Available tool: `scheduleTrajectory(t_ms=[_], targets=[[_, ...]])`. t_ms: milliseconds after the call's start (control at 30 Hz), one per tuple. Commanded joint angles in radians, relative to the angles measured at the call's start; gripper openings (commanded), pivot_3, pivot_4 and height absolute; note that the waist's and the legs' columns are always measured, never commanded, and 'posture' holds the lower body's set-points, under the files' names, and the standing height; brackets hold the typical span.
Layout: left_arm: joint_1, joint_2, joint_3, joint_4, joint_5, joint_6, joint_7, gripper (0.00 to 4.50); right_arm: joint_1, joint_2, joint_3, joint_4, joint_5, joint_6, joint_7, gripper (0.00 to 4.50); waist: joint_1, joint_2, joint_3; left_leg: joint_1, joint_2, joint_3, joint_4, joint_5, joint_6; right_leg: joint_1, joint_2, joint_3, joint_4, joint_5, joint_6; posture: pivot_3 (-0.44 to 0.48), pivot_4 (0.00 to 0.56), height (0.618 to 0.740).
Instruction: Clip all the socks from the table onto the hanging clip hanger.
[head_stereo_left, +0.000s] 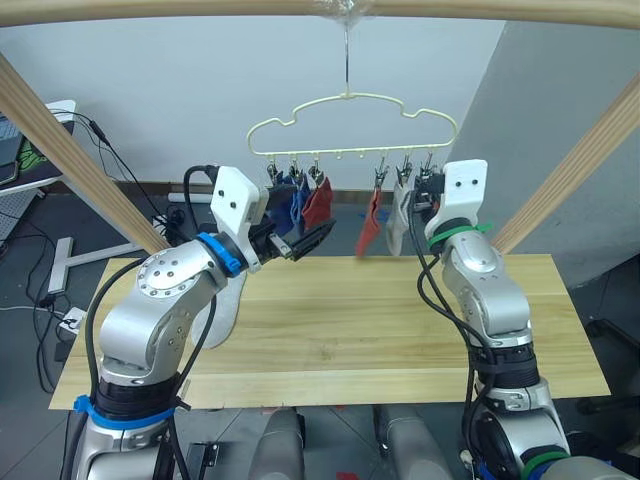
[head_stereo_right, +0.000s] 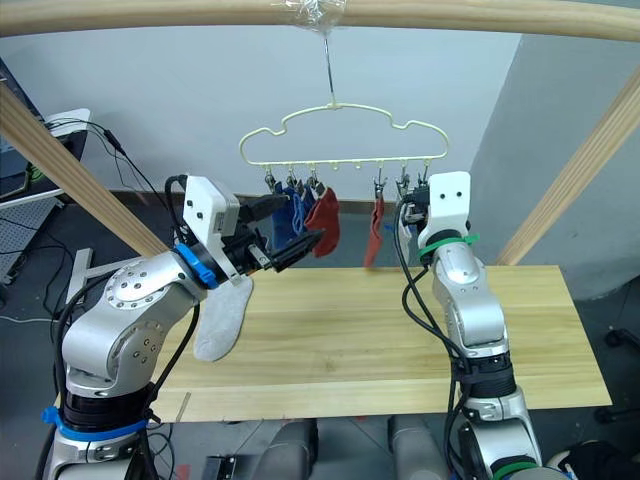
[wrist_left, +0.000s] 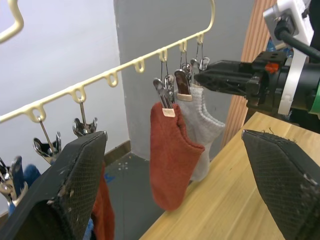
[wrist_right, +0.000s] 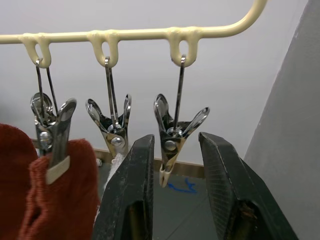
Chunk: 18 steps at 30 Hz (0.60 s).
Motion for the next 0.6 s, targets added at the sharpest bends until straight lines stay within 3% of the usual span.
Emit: scheduleTrajectory(t_ms=[33, 367, 600], targets=[[-0.018, 0.017, -0.003, -0.033, -0.004, -0.025, -0.018, 4.50, -0.043, 0.003, -0.016, -0.001, -0.016, -0.039, -0.003, 1.44, 0.000, 0.000, 0.000, 0.000, 0.000, 0.000, 0.000, 0.000, 0.000, 0.000, 0.000, 0.000, 0.000, 0.000, -0.001, 0.092, 0.259, 0.740], [-0.071, 0.006, -0.007, -0.034, -0.041, 0.000, -0.021, 4.50, -0.080, 0.010, -0.013, 0.039, -0.031, -0.059, 0.002, 1.44, 0.007, 0.000, 0.000, 0.000, 0.000, 0.000, 0.000, 0.000, 0.000, 0.000, 0.000, 0.000, 0.000, 0.001, -0.001, 0.097, 0.258, 0.740], [-0.122, 0.017, -0.006, -0.022, -0.143, 0.060, -0.089, 4.50, -0.092, 0.021, -0.007, 0.047, -0.034, -0.070, 0.011, 1.44, 0.011, 0.000, 0.000, 0.000, 0.000, 0.000, 0.000, 0.000, 0.000, 0.000, 0.000, 0.000, 0.000, 0.001, -0.001, 0.097, 0.258, 0.740]])
